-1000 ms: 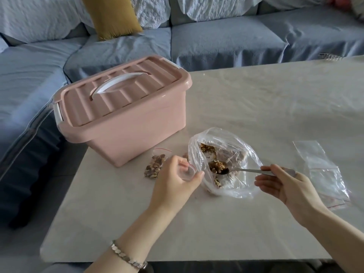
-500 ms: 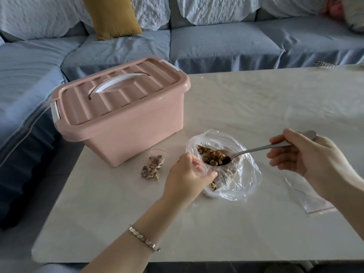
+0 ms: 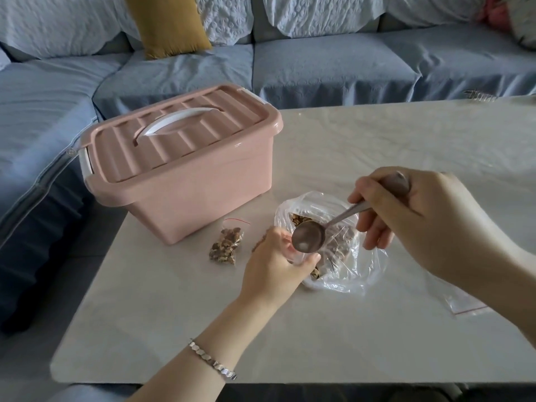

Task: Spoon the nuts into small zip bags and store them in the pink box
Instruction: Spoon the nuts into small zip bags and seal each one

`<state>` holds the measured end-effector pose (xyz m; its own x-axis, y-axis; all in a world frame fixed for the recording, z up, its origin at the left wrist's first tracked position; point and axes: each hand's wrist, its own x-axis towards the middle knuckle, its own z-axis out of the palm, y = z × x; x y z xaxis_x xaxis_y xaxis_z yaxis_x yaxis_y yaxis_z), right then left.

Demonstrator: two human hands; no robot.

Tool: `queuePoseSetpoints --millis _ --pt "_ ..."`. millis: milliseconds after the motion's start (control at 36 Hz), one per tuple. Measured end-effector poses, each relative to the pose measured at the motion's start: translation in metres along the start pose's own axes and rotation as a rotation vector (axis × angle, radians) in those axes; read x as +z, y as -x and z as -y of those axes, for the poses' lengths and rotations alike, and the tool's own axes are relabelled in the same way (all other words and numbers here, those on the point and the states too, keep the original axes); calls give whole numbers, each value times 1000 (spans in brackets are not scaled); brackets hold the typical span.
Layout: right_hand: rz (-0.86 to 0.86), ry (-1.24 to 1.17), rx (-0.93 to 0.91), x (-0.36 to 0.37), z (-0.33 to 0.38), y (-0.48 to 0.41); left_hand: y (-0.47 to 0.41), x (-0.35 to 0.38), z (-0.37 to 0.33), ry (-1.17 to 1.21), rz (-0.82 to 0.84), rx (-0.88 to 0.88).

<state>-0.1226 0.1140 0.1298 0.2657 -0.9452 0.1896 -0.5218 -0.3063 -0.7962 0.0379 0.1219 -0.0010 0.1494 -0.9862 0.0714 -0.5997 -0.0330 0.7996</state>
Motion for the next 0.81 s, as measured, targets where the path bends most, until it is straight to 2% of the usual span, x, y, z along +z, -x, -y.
queuePoseSetpoints --millis 83,222,333,389,472,639,806 --pt "24 -77 53 6 -9 5 1 2 -1 -5 -56 71" --pt "79 -55 71 17 -21 11 3 7 -2 18 -82 165" --pt "-10 -165 41 7 -21 12 1 6 5 -5 -119 160" --pt "-108 -251 43 -1 -24 11 1 4 11 19 -122 117" --pt "-188 -258 71 -4 -39 13 3 2 20 72 -98 19" --pt "-126 -137 179 22 -87 23 8 -2 28 25 49 -164" --pt "-110 -134 273 47 -110 28 7 1 25 -17 132 -190"
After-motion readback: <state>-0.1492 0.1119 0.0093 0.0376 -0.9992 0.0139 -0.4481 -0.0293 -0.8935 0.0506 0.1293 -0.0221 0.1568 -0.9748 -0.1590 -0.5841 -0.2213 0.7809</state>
